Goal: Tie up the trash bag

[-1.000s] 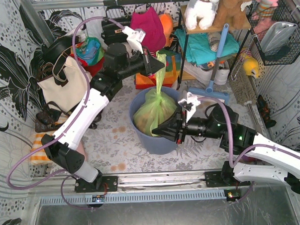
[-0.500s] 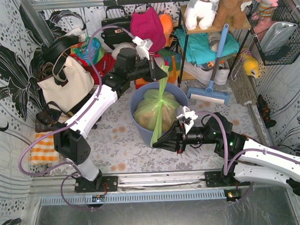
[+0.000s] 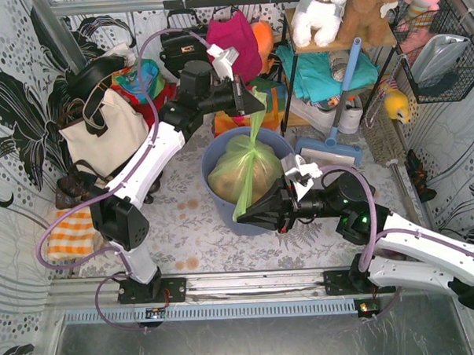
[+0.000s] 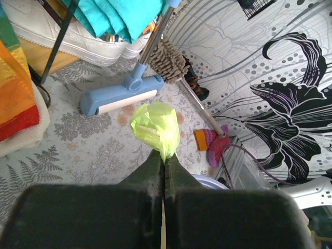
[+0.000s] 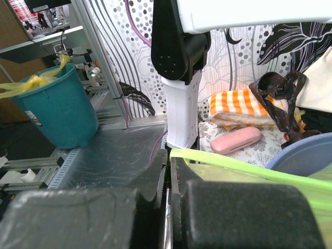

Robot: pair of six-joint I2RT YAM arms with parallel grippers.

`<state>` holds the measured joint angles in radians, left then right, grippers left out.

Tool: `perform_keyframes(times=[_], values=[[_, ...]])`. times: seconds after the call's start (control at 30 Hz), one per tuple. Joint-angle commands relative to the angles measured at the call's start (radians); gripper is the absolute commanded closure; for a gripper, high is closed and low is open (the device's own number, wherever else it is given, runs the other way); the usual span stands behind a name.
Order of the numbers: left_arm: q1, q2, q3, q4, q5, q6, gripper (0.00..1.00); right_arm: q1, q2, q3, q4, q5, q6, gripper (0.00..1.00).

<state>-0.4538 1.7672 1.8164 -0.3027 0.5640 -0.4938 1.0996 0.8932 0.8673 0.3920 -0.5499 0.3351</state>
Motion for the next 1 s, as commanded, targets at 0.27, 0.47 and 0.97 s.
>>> perform_keyframes(times=[0.27,0.47,0.97], values=[[0.086,0.167,-0.011,0.156,-0.206,0.025,1.0,0.051,-0.094,-0.18,0.195,-0.249,0.199,1.0],[0.089,0.137,0.032,0.159,-0.2,0.024,1.0,0.05,-0.075,-0.041,0.16,-0.291,0.188,1.0],[0.089,0.152,-0.032,0.175,-0.256,0.063,1.0,0.051,-0.103,-0.126,0.209,-0.283,0.277,1.0]])
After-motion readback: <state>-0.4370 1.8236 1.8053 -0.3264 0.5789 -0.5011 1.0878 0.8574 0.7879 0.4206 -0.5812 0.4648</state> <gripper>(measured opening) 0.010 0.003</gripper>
